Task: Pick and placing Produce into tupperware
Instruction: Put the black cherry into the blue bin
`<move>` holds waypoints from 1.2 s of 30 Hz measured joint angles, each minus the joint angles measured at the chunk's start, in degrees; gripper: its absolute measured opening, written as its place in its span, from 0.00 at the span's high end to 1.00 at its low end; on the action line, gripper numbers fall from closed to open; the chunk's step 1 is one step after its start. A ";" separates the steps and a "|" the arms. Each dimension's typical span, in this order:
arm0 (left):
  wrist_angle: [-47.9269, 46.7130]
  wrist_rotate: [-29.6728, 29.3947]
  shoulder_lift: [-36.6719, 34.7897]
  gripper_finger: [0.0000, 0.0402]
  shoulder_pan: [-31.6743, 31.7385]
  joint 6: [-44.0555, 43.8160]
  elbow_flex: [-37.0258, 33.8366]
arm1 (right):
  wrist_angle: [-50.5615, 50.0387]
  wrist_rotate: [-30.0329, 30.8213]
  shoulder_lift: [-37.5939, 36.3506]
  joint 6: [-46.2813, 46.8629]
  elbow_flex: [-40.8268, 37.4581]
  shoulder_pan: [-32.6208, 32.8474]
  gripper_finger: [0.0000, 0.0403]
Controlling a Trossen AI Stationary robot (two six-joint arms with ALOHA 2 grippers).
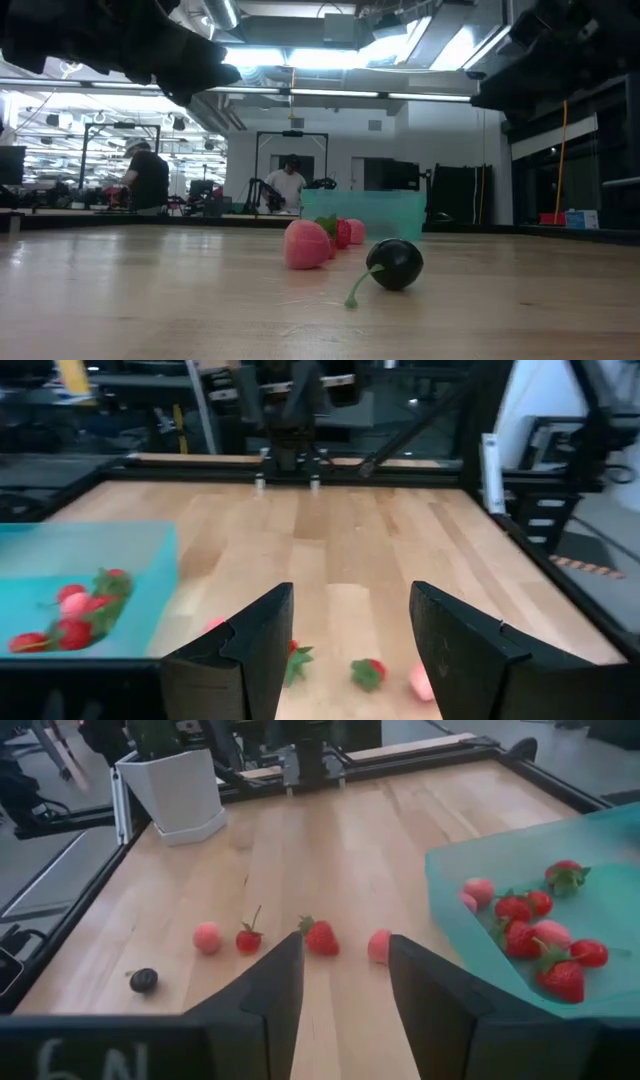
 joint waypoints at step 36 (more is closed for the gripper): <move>-24.38 -3.47 16.26 0.52 -8.22 3.00 20.68 | 3.56 -7.34 5.03 12.26 0.37 4.58 0.64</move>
